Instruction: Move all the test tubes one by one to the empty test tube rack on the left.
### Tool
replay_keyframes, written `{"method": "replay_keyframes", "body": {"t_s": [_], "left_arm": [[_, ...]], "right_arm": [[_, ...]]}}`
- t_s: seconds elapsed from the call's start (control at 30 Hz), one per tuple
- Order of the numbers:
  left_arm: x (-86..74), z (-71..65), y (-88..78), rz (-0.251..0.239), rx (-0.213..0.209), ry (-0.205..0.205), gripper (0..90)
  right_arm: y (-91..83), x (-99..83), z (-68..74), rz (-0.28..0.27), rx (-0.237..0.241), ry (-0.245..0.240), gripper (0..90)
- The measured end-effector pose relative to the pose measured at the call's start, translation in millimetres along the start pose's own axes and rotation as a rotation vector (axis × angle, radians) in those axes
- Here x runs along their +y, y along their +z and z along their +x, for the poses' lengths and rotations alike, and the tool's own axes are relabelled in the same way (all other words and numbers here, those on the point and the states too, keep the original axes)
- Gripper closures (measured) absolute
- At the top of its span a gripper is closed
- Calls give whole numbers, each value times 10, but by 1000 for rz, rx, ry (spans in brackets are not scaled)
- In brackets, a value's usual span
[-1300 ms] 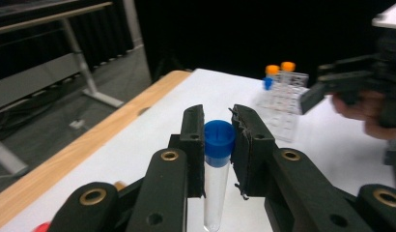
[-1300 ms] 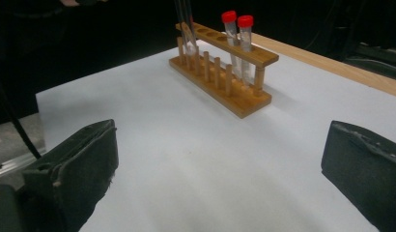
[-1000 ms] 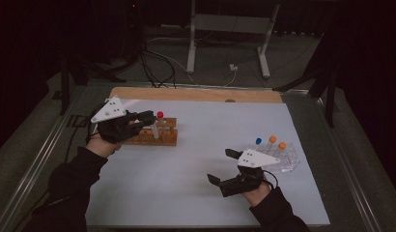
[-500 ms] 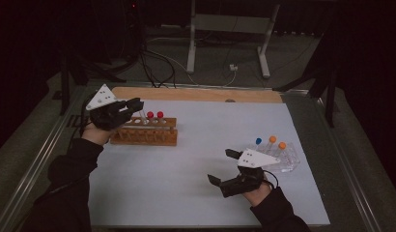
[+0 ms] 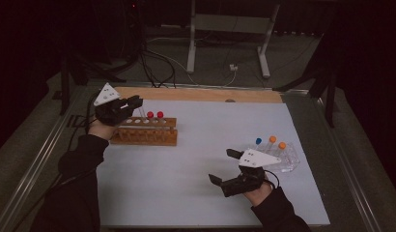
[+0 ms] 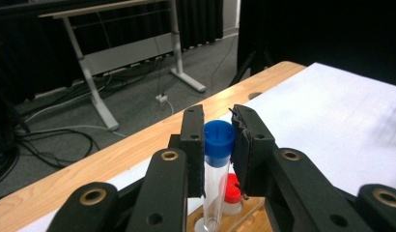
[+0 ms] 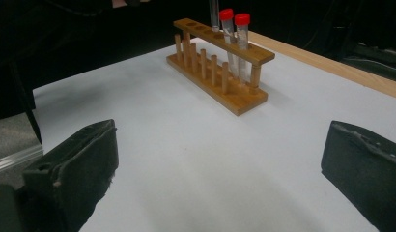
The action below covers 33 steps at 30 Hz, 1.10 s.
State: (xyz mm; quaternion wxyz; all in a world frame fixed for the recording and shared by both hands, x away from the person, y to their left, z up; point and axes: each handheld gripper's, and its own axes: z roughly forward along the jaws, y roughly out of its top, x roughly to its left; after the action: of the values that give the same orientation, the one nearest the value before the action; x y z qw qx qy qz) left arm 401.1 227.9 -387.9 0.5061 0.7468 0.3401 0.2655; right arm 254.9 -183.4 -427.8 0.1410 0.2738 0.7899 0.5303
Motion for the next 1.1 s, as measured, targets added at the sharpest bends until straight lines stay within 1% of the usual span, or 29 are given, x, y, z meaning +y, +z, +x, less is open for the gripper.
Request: {"method": "replay_keyframes", "body": {"t_s": [0.27,0.43,0.47,0.6,0.77,0.9,1.1], "left_arm": [[-114,23,107,21,8,-20,772],[-223,18,173,46,14,-30,772],[-245,18,185,50,11,-39,772],[-326,7,239,69,10,-49,772],[-423,-11,300,90,9,-57,772],[-491,-26,343,109,11,-55,771],[-555,-29,358,117,13,-63,769]], "right_arm": [[-8,-9,-10,2,0,4,0],[-6,-16,-15,6,2,5,0],[-7,-16,-16,6,3,6,0],[-11,-15,-19,5,4,11,0],[-18,-14,-17,4,5,12,0],[-18,-17,-14,4,5,10,0],[-20,-20,-19,8,4,11,0]]}}
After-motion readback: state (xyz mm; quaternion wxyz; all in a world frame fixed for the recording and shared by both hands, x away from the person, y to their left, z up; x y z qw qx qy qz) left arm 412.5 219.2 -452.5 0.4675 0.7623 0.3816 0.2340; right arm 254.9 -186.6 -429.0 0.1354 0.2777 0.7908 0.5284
